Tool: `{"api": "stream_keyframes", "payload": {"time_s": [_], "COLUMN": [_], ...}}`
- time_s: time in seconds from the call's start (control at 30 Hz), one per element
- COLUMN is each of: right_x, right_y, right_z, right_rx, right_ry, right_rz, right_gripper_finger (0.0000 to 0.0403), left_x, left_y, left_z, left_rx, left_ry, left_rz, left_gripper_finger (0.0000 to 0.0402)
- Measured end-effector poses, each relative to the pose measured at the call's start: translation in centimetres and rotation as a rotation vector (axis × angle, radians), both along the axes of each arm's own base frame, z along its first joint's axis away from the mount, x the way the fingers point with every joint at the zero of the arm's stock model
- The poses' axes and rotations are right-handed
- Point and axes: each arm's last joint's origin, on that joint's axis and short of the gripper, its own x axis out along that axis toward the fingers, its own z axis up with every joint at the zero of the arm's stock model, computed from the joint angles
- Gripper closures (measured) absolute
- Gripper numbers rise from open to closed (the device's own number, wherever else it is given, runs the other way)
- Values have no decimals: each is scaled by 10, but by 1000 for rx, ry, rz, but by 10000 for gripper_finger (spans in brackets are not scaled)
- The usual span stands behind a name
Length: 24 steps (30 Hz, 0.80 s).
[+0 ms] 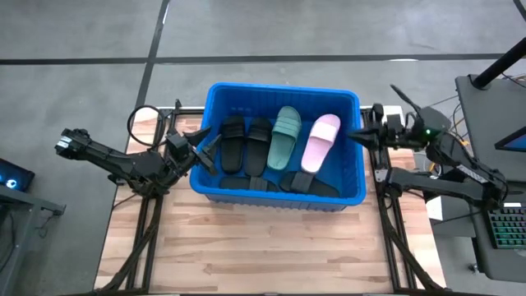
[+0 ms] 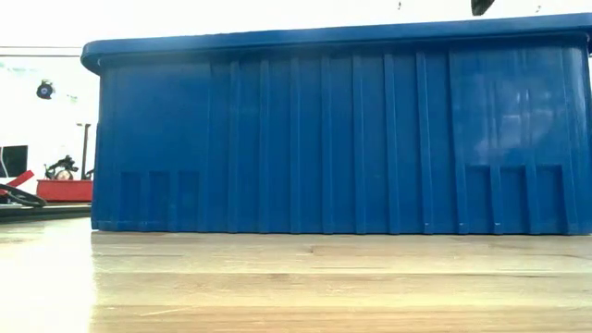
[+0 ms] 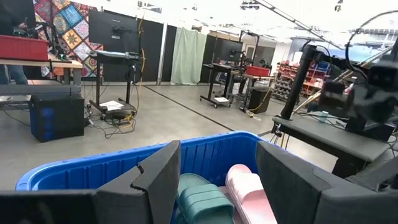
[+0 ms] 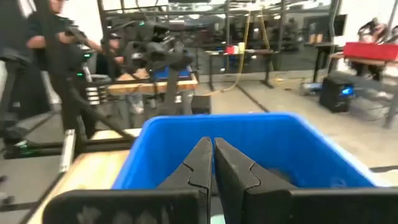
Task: Pick and place slides into bin
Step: Return to Home Position
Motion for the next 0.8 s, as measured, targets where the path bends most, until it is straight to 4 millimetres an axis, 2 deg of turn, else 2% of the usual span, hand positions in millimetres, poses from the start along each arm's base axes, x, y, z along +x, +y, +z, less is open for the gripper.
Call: {"api": "stream_keyframes", "payload": {"time_s": [0.3, 0.57, 0.8], "right_x": [-36, -45, -47], "right_y": [17, 18, 18], "right_z": [-36, -80, -103], "right_rx": [26, 103, 92], "right_ry": [-83, -81, -220], "right_rz": [-4, -88, -121], "right_gripper_finger": [394, 394, 394], "left_x": [0, 0, 0], "left_y": [0, 0, 0], "left_z": [0, 0, 0], "left_rx": [-5, -5, -5], "left_ry": [-5, -4, -5], "left_rz": [-1, -1, -1], "left_gripper_finger": [207, 207, 207]}}
